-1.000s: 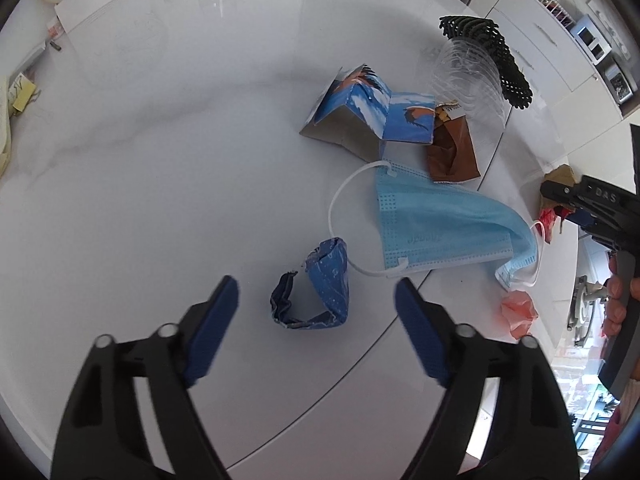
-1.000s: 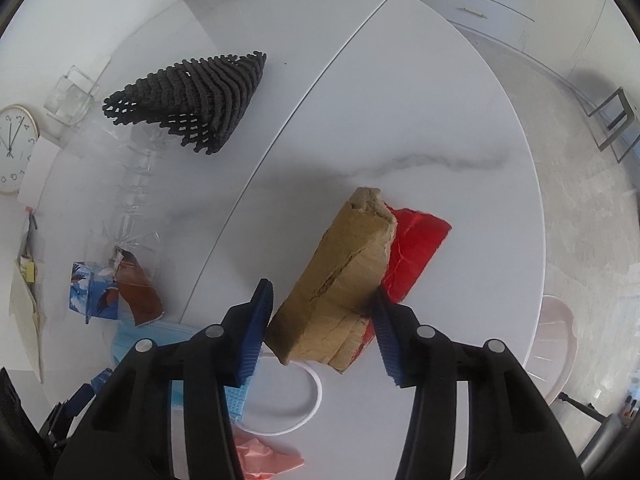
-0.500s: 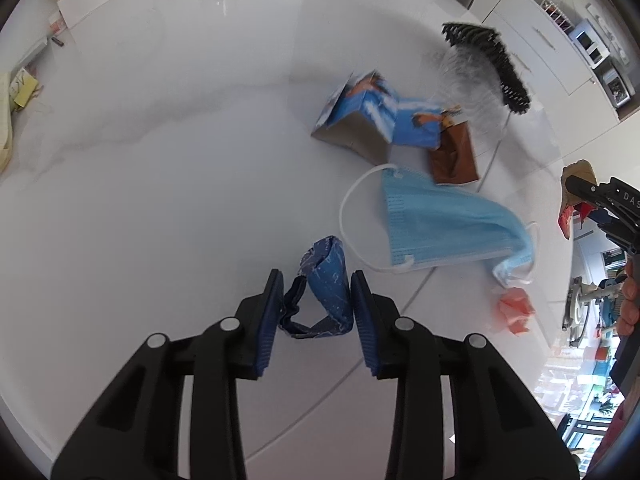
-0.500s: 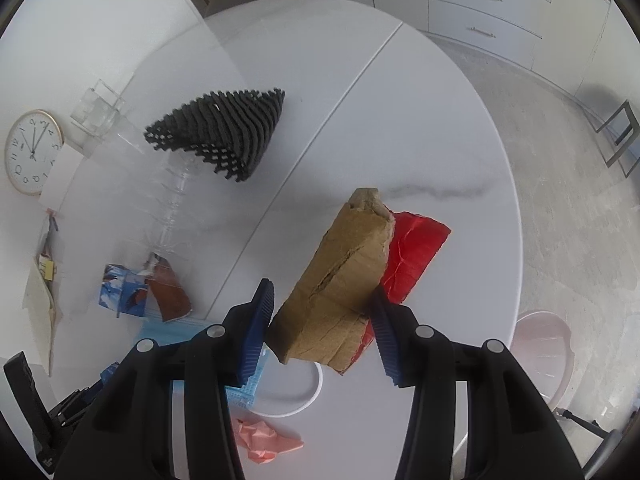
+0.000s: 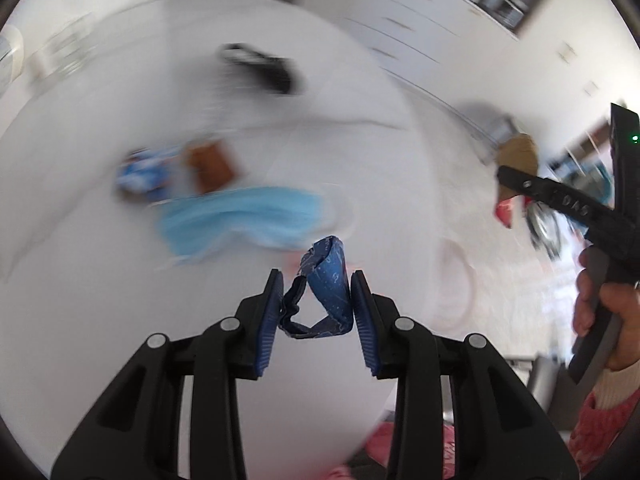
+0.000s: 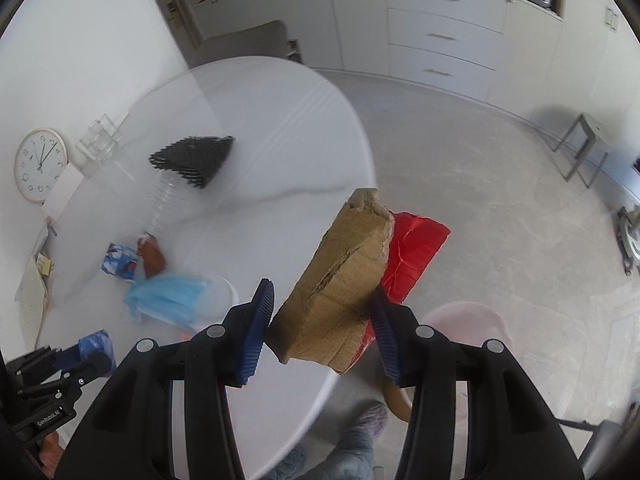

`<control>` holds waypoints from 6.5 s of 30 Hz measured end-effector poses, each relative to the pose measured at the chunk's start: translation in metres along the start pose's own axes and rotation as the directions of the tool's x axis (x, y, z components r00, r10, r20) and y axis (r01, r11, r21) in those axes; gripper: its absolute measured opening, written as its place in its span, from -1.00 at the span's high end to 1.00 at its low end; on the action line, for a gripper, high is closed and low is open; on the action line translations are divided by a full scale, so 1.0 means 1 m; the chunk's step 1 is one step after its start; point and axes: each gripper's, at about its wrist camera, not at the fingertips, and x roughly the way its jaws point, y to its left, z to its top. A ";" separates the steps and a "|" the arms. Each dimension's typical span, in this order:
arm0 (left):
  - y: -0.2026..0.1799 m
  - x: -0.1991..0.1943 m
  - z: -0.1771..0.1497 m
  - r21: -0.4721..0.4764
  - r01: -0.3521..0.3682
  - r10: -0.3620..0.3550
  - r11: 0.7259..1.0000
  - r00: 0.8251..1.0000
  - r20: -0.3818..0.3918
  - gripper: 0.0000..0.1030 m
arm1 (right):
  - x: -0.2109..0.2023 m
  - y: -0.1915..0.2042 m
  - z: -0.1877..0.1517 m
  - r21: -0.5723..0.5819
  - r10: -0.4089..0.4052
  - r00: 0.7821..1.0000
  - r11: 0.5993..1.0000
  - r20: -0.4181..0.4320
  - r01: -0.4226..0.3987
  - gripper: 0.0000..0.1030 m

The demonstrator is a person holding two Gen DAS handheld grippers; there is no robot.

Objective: Collect trash
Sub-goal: 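Carry both items to the bin and open the left tool to drop the wrapper, then open the right tool over the bin to drop the cardboard box, then return to the table and grasp the blue face mask with the left tool, then grasp the black mesh cone with the right tool while the left holds the mask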

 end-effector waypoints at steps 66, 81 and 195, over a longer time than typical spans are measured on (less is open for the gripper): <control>-0.239 0.096 0.030 0.276 -0.014 0.044 0.961 0.994 -0.101 -0.63 | 0.044 -0.203 -0.083 0.150 -0.115 0.979 0.978 -0.170 0.141 -0.68; -0.045 0.033 0.015 -0.092 -0.212 0.210 0.973 0.977 -0.028 -0.75 | 0.031 -0.068 -0.039 -0.093 -0.121 0.991 0.989 -0.047 0.117 -0.95; -0.079 0.006 -0.016 0.067 0.008 -0.007 0.998 1.000 -0.016 0.47 | -0.034 -0.014 -0.057 -0.114 0.008 1.000 0.993 0.026 -0.005 0.82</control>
